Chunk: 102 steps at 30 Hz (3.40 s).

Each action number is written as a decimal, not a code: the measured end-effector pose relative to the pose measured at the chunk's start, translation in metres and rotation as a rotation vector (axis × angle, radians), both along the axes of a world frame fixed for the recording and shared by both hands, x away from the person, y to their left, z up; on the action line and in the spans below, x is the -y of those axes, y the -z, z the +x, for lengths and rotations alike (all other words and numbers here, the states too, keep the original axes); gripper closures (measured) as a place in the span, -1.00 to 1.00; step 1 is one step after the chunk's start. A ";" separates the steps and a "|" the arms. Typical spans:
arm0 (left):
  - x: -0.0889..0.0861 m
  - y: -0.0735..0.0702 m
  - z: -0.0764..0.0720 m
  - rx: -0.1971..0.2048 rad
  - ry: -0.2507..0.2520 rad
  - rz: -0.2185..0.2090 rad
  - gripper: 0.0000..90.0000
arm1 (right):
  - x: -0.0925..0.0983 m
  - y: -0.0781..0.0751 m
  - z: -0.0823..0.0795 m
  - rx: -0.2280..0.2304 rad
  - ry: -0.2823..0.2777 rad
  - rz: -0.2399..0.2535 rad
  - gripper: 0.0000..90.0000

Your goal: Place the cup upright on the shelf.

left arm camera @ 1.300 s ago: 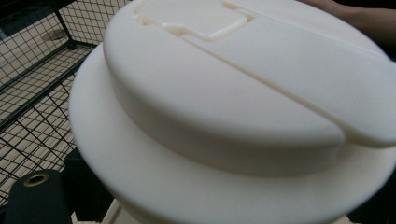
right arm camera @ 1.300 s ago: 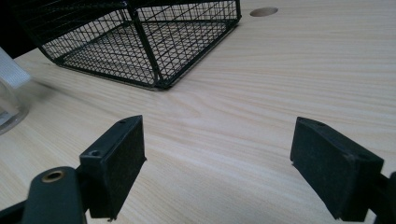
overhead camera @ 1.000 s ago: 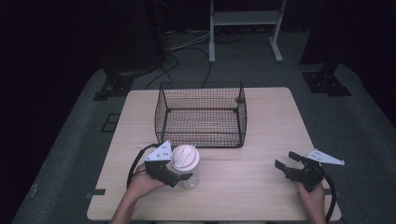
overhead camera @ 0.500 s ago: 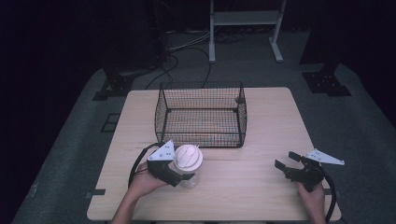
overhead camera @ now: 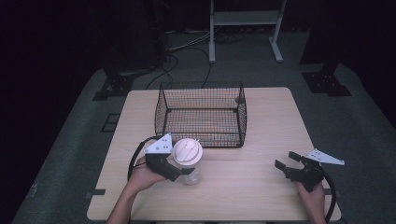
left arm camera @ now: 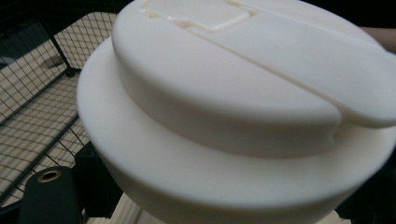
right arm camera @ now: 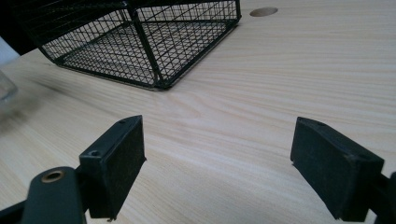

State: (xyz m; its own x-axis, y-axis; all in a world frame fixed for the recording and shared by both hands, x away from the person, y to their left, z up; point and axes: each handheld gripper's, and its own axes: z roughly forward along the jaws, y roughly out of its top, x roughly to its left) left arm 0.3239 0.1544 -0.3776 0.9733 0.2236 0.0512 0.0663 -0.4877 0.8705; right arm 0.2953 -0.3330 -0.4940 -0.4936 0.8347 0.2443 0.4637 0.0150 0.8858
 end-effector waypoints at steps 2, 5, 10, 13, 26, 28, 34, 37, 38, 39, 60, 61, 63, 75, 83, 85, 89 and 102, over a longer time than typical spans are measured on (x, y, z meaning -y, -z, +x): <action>0.001 -0.005 0.002 0.004 0.004 0.002 -0.66 | 0.000 0.000 0.000 0.001 0.000 -0.002 -0.63; 0.004 -0.026 0.016 0.008 0.017 -0.002 -0.66 | 0.000 0.000 0.000 0.001 -0.001 -0.002 -0.63; 0.004 -0.052 0.035 -0.003 0.031 -0.025 -0.66 | 0.000 0.000 0.000 0.001 -0.001 -0.001 -0.63; 0.007 -0.066 0.044 0.003 0.035 -0.027 -0.66 | 0.000 0.000 0.000 0.000 -0.003 -0.003 -0.63; 0.022 -0.113 0.091 0.002 0.050 -0.042 -0.66 | 0.000 0.000 0.001 0.004 -0.006 -0.004 -0.64; 0.025 -0.115 0.098 -0.001 0.043 -0.038 -0.66 | 0.000 0.000 0.001 0.004 -0.006 -0.004 -0.64; 0.039 -0.116 0.122 -0.010 0.034 -0.012 -0.66 | 0.000 0.000 0.001 0.005 -0.010 -0.004 -0.64; 0.046 -0.114 0.134 -0.019 0.029 0.015 -0.66 | 0.000 0.000 0.001 0.008 -0.011 -0.006 -0.64; 0.048 -0.113 0.138 -0.020 0.023 0.023 -0.66 | 0.000 0.000 0.001 0.007 -0.011 -0.004 -0.64; 0.050 -0.111 0.141 -0.020 0.016 0.024 -0.66 | 0.000 0.000 0.001 0.006 -0.011 -0.003 -0.64; 0.076 -0.052 0.190 -0.109 -0.056 0.068 -0.66 | 0.000 0.000 0.001 0.006 -0.013 0.002 -0.64; 0.076 -0.052 0.190 -0.109 -0.056 0.068 -0.66 | 0.000 0.000 0.001 0.006 -0.013 0.002 -0.64; 0.075 -0.045 0.193 -0.120 -0.066 0.070 -0.66 | 0.000 0.000 0.000 0.005 -0.013 0.004 -0.64; 0.081 -0.004 0.202 -0.179 -0.110 0.146 -0.66 | 0.000 0.000 0.001 0.007 -0.018 0.002 -0.65; 0.084 0.000 0.203 -0.178 -0.117 0.141 -0.66 | 0.000 0.000 0.000 0.008 -0.019 0.002 -0.65; 0.084 0.000 0.202 -0.176 -0.116 0.147 -0.66 | 0.000 0.000 0.000 0.008 -0.019 0.002 -0.65; 0.081 0.000 0.200 -0.171 -0.123 0.147 -0.66 | 0.000 0.000 0.000 0.008 -0.018 0.001 -0.65; 0.069 0.002 0.189 -0.148 -0.137 0.168 -0.66 | 0.000 0.000 0.001 0.007 -0.015 0.002 -0.65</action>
State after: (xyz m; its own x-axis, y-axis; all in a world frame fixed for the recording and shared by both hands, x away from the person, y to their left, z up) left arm 0.5128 0.0850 -0.3794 0.9343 0.3539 -0.0421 0.2621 -0.6024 0.7539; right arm 0.2959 -0.3327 -0.4940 -0.5082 0.8266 0.2420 0.4571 0.0207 0.8892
